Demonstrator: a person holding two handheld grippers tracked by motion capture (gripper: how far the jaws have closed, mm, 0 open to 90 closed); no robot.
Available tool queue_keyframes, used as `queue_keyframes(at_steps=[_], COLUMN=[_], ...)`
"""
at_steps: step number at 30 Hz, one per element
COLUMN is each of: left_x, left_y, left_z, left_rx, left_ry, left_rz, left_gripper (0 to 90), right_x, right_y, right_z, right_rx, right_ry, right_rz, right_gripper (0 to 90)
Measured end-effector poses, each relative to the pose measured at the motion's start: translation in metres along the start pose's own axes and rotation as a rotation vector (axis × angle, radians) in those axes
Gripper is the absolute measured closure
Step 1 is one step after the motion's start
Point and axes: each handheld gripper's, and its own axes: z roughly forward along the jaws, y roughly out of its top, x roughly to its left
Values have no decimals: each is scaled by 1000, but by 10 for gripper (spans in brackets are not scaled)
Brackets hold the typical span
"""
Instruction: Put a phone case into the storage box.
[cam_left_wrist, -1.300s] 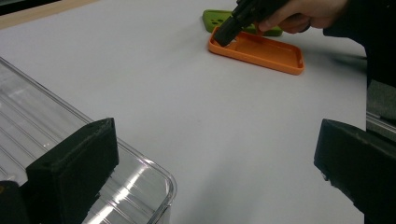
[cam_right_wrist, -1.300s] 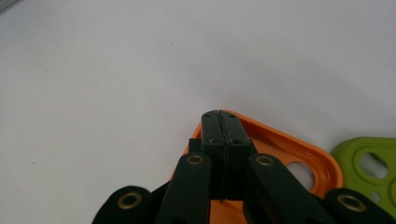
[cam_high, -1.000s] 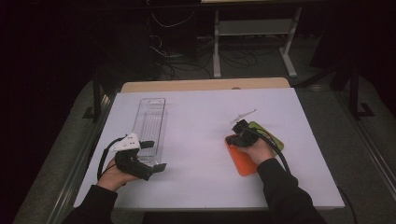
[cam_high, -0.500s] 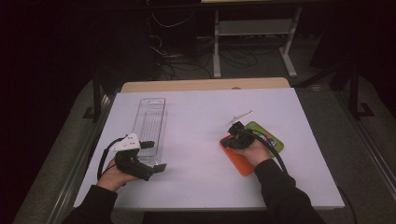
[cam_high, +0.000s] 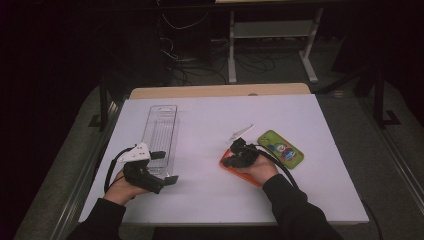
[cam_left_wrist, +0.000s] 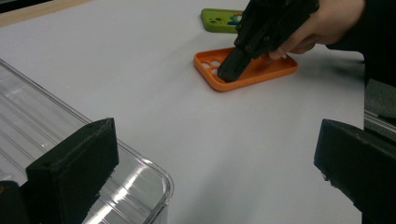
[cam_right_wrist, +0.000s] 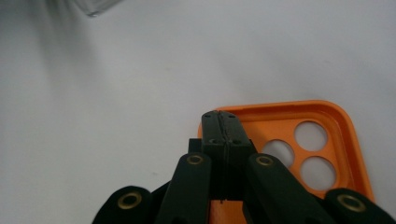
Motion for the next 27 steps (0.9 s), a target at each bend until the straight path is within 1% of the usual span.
queue_keyframes(at_steps=[2,3,4,5,6,7,8,9,10,11,14,15,16,17,19,20,21,22,23,25,26,27], left_x=[0,0,0,0,0,0,0,-1,-1,0,0,0,0,0,0,0,0,0,0,0,-1,0], left_y=[0,0,0,0,0,0,0,0,0,0,0,0,0,0,0,0,0,0,0,0,0,-1], left_z=[0,0,0,0,0,0,1,1,1,0,0,0,0,0,0,0,1,1,1,1,1,1], left_rx=[-1,-1,-1,-1,-2,-3,-4,-4,-4,-3,-2,-1,0,0,2,-1,-2,-2,0,0,-2,-3], left_ry=[-1,0,-1,-1,-1,-2,-4,-4,-4,-3,-2,-2,-2,-3,-3,-4,-4,-5,-5,-4,-4,-5], left_rz=[-2,-2,-2,-2,-2,-1,-2,-3,-3,0,-3,-2,0,-1,0,-3,-5,-4,-3,-6,-9,-9], left_gripper=[0,0,0,0,0,0,0,0,0,0,0,0,0,0,0,0,0,0,0,0,0,0], right_x=[5,9,13,16,16,20,21,22,22,21,19,19,17,16,13,12,9,7,3,1,-3,-4], right_y=[2,3,4,5,5,6,6,6,6,6,6,7,7,7,5,5,3,2,-2,-3,-8,-10], right_z=[3,5,7,8,8,12,12,12,12,10,7,5,3,-2,-11,-15,-20,-27,-36,-40,-48,-52], right_rx=[2,3,7,12,12,19,21,22,22,14,11,2,-6,-16,-36,-45,-55,-66,-83,-87,-99,-102], right_ry=[12,24,40,44,44,49,38,47,47,51,44,45,32,30,10,4,-6,-13,-27,-25,-38,-46], right_rz=[-31,-27,-33,-44,-44,-64,-75,-64,-64,-52,-52,-43,-61,-48,-48,-42,-49,-35,-23,-15,-6,-9], right_gripper=[885,885,885,885,885,885,885,885,885,885,885,885,884,883,865,847,828,810,764,749,689,676])
